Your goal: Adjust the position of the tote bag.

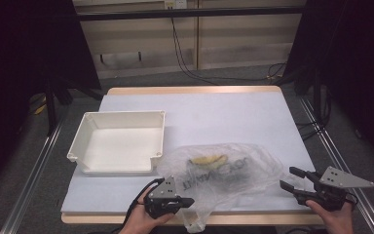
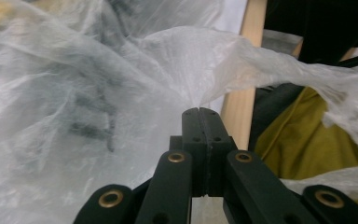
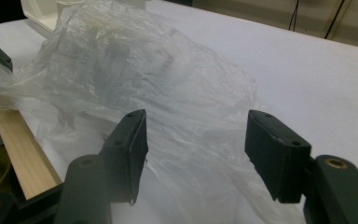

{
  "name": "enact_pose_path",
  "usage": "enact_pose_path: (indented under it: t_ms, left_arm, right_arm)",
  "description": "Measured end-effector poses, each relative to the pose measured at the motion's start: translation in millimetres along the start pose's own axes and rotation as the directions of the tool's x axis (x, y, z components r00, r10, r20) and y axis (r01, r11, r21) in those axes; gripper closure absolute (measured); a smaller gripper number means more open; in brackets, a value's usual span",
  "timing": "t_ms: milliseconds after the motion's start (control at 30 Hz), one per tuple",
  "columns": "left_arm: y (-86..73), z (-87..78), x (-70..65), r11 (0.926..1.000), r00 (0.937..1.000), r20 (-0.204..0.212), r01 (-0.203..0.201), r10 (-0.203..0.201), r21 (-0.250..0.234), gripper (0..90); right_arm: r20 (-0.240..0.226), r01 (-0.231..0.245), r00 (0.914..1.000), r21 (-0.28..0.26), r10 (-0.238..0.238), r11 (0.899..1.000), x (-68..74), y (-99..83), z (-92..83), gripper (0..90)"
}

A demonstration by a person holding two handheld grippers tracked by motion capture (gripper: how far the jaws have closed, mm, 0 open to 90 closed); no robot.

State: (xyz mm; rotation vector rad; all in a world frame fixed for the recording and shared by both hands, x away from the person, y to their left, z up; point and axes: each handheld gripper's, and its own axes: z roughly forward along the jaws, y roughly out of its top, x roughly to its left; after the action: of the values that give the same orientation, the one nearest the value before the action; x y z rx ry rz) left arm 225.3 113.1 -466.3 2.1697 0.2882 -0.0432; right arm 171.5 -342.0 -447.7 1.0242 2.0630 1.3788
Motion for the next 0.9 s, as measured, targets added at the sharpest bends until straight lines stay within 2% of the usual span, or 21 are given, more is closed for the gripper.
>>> enact_pose_path:
  t_ms: [133, 267, 300, 400, 433, 467, 533, 600, 667, 700, 733, 767, 867, 900]
  left_arm:
    - [2.3, -3.3, 0.5, 0.9996, 0.9997, 0.008, 0.025, -0.025, -0.012, 90.0]
    - [5.2, -8.8, 2.7, 0.9981, 0.9991, -0.002, 0.042, -0.042, -0.046, 90.0]
    - [7.4, -12.9, 4.6, 0.9961, 0.9985, -0.002, 0.055, -0.056, -0.069, 90.0]
    - [10.9, -16.9, 5.4, 0.9949, 0.9987, -0.011, 0.049, -0.05, -0.088, 90.0]
    - [13.7, -23.1, 7.8, 0.9906, 0.9979, -0.021, 0.058, -0.061, -0.124, 90.0]
    - [14.6, -25.6, 8.8, 0.9878, 0.9971, -0.025, 0.067, -0.071, -0.14, 90.0]
    - [15.3, -28.3, 9.7, 0.9862, 0.9965, -0.036, 0.069, -0.075, -0.15, 90.0]
    - [16.6, -33.9, 12.8, 0.9808, 0.9955, -0.039, 0.078, -0.086, -0.179, 90.0]
    - [17.3, -35.5, 13.1, 0.9796, 0.9951, -0.042, 0.08, -0.089, -0.184, 90.0]
    - [18.9, -39.6, 13.7, 0.9776, 0.9938, -0.059, 0.081, -0.094, -0.194, 90.0]
    - [18.9, -39.6, 13.7, 0.9776, 0.9938, -0.059, 0.081, -0.094, -0.194, 90.0]
    - [19.8, -42.0, 15.2, 0.9727, 0.9942, -0.051, 0.082, -0.095, -0.217, 90.0]
    - [21.3, -44.9, 15.3, 0.9716, 0.9939, -0.056, 0.08, -0.095, -0.223, 90.0]
    - [23.0, -48.6, 15.6, 0.9679, 0.994, -0.056, 0.079, -0.095, -0.239, 90.0]
  right_arm:
    - [-0.004, 0.004, 1.0, -0.001, -0.004, 1.0, 0.2, 0.2, -0.1, 39.2]
    - [-0.003, 0.001, 1.0, -0.005, -0.001, 1.0, -0.7, 0.4, -2.0, 39.1]
    - [0.002, 0.0, 1.0, -0.007, 0.0, 1.0, -1.8, 0.0, -3.0, 38.8]
    - [0.005, -0.001, 1.0, -0.005, 0.001, 1.0, -2.6, -0.2, -4.1, 38.8]
    - [0.011, -0.006, 0.9999, -0.009, 0.006, 1.0, -3.3, -0.1, -5.8, 39.0]
    - [0.013, -0.003, 0.9999, -0.009, 0.004, 1.0, -3.9, -0.1, -6.4, 39.2]
    - [0.016, -0.004, 0.9999, -0.011, 0.004, 1.0, -5.4, -0.5, -7.7, 39.3]
    - [0.019, -0.004, 0.9998, -0.005, 0.004, 1.0, -6.9, -1.5, -7.5, 39.0]
    - [0.02, -0.006, 0.9998, 0.002, 0.006, 1.0, -7.8, -2.5, -6.7, 38.7]
    - [0.013, -0.007, 0.9999, 0.022, 0.006, 1.0, -9.6, -4.6, -5.0, 37.9]
    - [0.022, -0.005, 0.9998, 0.031, 0.004, 0.999, -10.6, -5.9, -4.5, 37.7]
    - [0.024, -0.008, 0.9997, 0.04, 0.007, 0.999, -10.9, -7.1, -3.9, 37.5]
    - [0.034, -0.013, 0.9994, 0.058, 0.011, 0.998, -13.1, -9.6, -2.5, 37.5]
    - [0.037, -0.013, 0.9992, 0.061, 0.011, 0.998, -14.1, -10.2, -1.9, 37.4]
